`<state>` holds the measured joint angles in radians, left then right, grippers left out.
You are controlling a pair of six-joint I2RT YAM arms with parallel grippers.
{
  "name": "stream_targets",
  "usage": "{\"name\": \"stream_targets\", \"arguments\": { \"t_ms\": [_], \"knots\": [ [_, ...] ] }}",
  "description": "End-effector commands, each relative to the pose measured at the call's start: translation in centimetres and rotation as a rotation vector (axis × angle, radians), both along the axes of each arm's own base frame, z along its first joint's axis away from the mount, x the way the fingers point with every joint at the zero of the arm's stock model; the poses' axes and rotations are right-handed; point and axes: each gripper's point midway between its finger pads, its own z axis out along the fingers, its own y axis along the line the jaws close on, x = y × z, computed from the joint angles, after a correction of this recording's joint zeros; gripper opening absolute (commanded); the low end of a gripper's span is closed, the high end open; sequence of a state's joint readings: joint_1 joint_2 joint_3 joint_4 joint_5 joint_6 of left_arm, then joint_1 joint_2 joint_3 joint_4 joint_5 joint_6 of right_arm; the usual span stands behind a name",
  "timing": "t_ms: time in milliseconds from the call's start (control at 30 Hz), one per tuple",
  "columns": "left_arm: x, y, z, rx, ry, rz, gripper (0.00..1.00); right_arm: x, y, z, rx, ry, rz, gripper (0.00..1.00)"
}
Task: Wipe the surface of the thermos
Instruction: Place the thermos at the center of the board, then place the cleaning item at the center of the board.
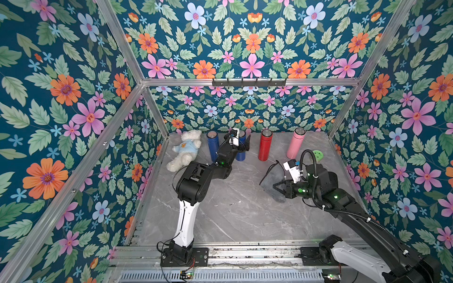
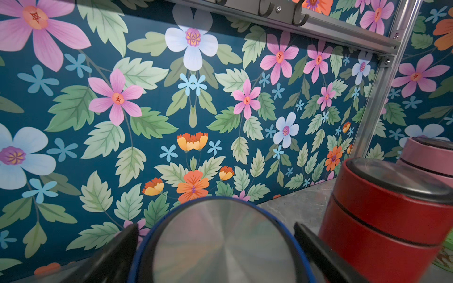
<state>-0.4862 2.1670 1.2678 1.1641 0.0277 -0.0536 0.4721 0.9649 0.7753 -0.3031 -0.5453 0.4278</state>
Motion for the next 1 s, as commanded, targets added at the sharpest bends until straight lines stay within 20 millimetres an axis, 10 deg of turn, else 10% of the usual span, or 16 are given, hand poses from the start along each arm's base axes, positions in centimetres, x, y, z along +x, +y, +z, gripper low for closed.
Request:
{"name": "stream_targets", "arguments": {
  "t_ms": [0, 233, 500, 967],
  "knots": [
    [-0.8, 0.4, 0.9, -0.015, -0.005, -0.004, 0.99, 0.9, 0.4, -0.4, 0.004, -0.013, -0.003, 0.00],
    [-6.7, 2.3, -3.0, -0.013, 0.097, 0.030, 0.99, 3.5, 2.4, -4.1, -0.010, 0.024, 0.018, 0.00],
    [-13.2, 6.0, -4.9, 0.030, 0.250, 0.118, 0.99, 5.4, 10.4, -5.1, -0.023, 0.020, 0.180, 0.03],
    [-18.2, 9.7, -2.2, 0.122, 0.413, 0.149, 0.99, 5.1, 14.4, -8.4, -0.078, 0.107, 0.259, 0.19]
  ]
}}
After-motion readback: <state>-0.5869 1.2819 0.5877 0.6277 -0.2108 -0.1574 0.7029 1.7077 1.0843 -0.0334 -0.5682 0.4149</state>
